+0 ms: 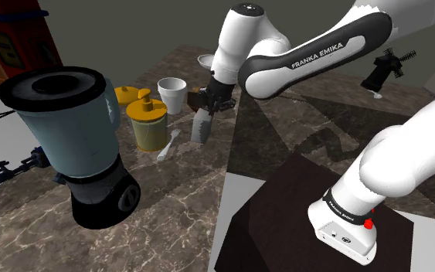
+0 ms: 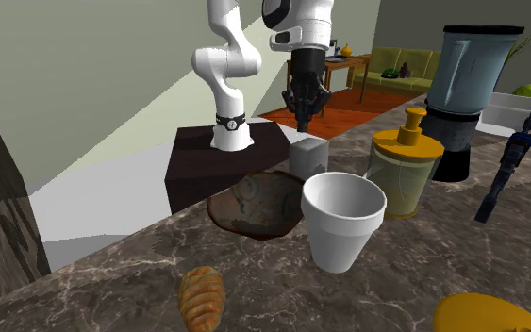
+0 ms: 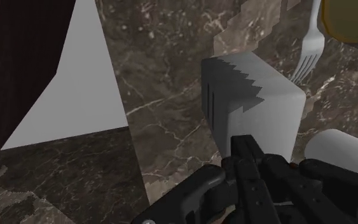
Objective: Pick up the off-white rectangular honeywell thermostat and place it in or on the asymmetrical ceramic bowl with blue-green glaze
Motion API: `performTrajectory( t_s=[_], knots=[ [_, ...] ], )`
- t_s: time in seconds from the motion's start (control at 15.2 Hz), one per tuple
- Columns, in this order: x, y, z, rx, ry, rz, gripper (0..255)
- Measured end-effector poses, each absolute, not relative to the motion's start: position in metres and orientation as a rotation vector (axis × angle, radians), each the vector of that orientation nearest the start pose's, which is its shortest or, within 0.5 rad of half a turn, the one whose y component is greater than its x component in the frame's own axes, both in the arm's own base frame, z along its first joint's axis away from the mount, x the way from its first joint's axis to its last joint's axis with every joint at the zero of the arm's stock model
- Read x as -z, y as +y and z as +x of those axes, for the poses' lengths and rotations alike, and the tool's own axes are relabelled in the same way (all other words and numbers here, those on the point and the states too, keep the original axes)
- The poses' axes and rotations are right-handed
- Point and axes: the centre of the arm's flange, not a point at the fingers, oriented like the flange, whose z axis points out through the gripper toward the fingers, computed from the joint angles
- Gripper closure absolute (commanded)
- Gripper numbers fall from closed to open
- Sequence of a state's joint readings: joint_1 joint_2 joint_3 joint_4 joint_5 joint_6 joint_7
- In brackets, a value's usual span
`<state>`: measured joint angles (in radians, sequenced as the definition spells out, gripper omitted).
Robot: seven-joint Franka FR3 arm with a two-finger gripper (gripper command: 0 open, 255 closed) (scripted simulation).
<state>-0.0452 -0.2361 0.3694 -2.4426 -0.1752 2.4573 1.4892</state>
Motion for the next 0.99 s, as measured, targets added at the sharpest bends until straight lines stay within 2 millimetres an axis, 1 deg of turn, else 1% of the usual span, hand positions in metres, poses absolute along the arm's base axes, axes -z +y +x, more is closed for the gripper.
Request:
performTrajectory(
  t_s=[0.07, 0.13, 0.2, 0.26, 0.33, 0.4, 0.46, 0.79, 0.99],
  knots=[
    [-0.408, 0.154, 0.452, 0.473, 1.520, -2.651, 0],
    [-0.409, 0.149, 0.461, 0.424, 1.509, -2.661, 0],
    [-0.408, 0.138, 0.475, 0.342, 1.467, -2.691, 0],
    [-0.407, 0.130, 0.494, 0.244, 1.402, -2.729, 0],
    [-0.404, 0.125, 0.508, 0.169, 1.347, -2.757, 0],
    [-0.399, 0.120, 0.514, 0.130, 1.316, -2.770, 0],
    [-0.393, 0.119, 0.520, 0.110, 1.299, -2.776, 0],
    [-0.365, 0.119, 0.524, 0.090, 1.281, -2.782, 0],
    [-0.360, 0.119, 0.525, 0.089, 1.281, -2.782, 0]
  ],
)
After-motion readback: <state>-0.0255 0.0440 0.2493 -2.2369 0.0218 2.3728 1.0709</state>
